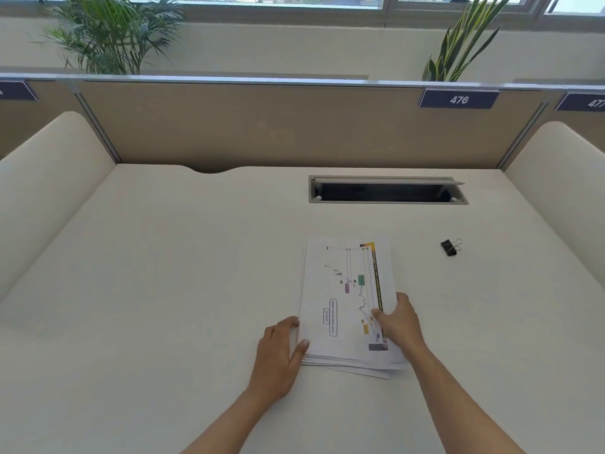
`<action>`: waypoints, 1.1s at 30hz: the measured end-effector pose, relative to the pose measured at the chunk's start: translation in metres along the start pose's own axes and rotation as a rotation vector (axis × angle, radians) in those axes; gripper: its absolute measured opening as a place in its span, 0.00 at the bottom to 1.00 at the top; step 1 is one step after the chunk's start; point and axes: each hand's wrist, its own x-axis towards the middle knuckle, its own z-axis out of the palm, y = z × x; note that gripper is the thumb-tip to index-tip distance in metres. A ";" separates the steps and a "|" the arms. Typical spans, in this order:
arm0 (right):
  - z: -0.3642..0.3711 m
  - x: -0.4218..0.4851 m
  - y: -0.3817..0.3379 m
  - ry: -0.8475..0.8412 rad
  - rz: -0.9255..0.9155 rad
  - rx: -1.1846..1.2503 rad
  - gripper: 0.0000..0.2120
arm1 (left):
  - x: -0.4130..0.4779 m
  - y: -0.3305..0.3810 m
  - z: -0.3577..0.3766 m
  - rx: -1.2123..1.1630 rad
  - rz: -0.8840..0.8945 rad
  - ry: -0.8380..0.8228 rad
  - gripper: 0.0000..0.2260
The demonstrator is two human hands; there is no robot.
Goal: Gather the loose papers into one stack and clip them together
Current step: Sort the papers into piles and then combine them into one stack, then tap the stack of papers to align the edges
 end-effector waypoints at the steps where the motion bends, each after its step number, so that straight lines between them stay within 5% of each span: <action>1: 0.002 -0.001 0.001 0.002 -0.004 -0.065 0.33 | 0.001 0.002 0.001 0.057 -0.010 0.022 0.21; 4: 0.009 -0.007 0.001 -0.014 -0.034 -0.140 0.38 | 0.007 0.012 0.003 0.165 -0.104 0.114 0.19; 9: 0.019 -0.012 -0.001 -0.033 -0.131 -0.212 0.39 | 0.022 0.028 0.001 0.111 -0.334 0.039 0.32; 15: 0.021 -0.015 -0.005 -0.020 -0.173 -0.245 0.34 | 0.043 0.028 -0.010 -0.149 -0.544 0.005 0.37; 19: 0.019 -0.015 -0.006 -0.029 -0.193 -0.249 0.33 | 0.057 0.023 -0.019 -0.401 -0.641 -0.034 0.30; 22: 0.019 -0.013 -0.005 -0.059 -0.210 -0.249 0.34 | 0.063 0.026 -0.023 -0.411 -0.617 -0.079 0.18; 27: 0.019 -0.010 0.001 -0.055 -0.201 -0.196 0.34 | 0.066 0.026 -0.022 -0.503 -0.504 -0.106 0.15; 33: 0.016 -0.004 0.002 -0.031 -0.062 0.174 0.28 | 0.061 0.050 -0.043 -0.849 -0.345 -0.074 0.09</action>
